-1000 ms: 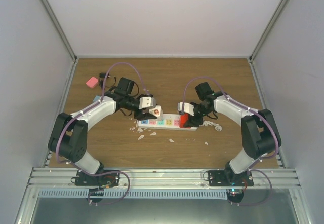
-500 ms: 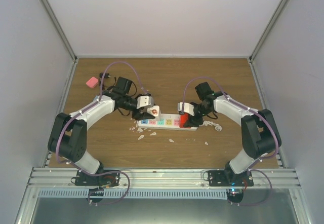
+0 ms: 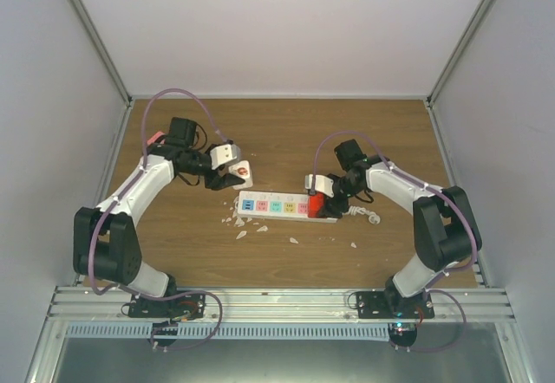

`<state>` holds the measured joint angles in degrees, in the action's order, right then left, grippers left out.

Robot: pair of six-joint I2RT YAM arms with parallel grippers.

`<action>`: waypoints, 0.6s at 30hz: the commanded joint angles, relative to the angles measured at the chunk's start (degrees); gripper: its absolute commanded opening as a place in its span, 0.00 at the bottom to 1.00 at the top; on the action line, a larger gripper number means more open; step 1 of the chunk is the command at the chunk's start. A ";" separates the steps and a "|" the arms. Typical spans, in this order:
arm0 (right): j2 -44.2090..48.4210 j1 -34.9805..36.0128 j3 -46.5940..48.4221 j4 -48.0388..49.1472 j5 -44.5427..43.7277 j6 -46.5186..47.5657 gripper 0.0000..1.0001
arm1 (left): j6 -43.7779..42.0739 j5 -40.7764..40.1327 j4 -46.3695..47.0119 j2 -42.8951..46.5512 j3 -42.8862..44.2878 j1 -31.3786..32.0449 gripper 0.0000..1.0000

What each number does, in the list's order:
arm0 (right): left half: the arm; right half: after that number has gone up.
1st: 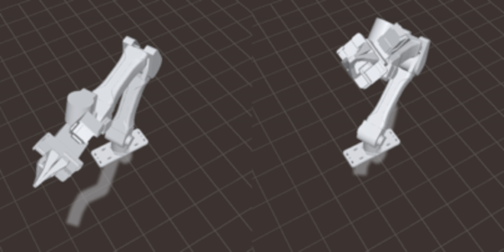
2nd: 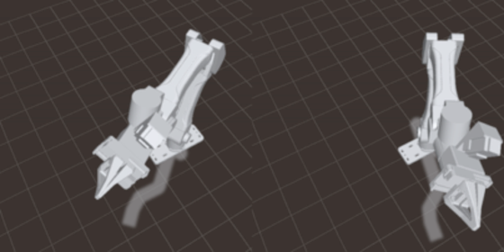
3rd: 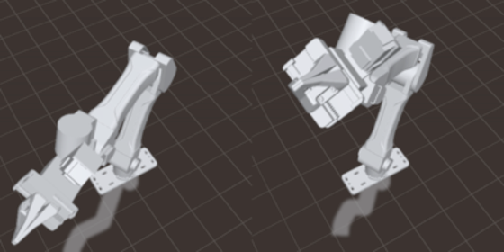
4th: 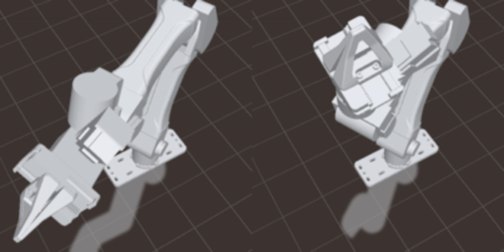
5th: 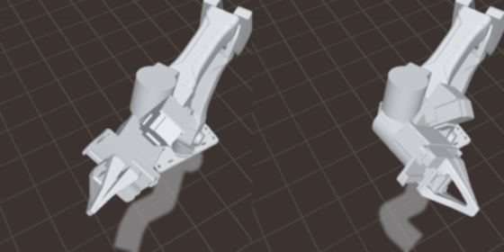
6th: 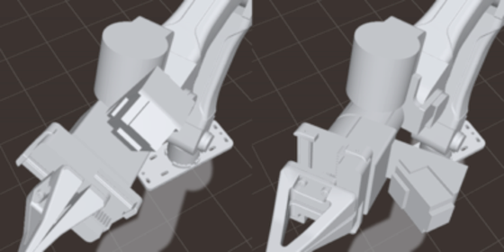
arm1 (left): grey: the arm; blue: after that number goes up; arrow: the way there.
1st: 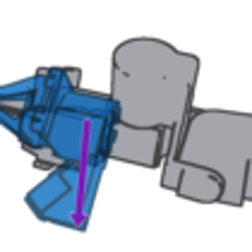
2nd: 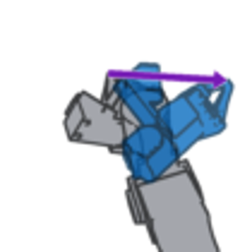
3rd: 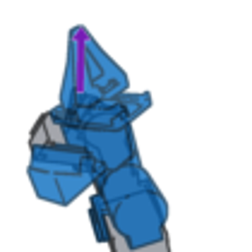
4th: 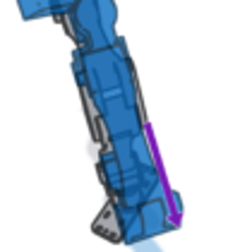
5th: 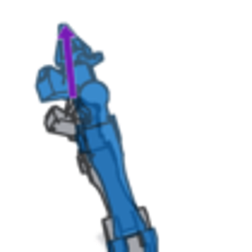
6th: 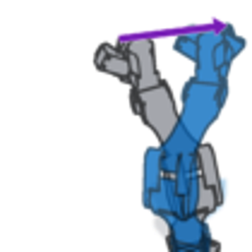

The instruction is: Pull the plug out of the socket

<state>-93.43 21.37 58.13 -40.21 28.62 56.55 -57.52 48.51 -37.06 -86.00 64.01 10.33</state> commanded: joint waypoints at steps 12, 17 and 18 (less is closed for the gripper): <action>1.54 -0.53 10.17 -5.08 1.20 -3.37 1.00 | -2.34 -4.25 -12.37 4.91 7.50 -7.90 0.35; 1.94 -0.50 12.47 -6.11 2.30 -3.83 1.00 | -6.06 -10.20 -19.56 5.62 10.70 -10.98 0.35; 2.03 -0.47 12.90 -6.18 2.52 -3.95 1.00 | -6.98 -11.19 -20.87 5.80 11.47 -12.39 0.36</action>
<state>-93.21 21.17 68.38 -45.50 28.93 53.69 -60.55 41.65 -51.53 -82.65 72.23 0.93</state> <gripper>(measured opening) 0.995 0.615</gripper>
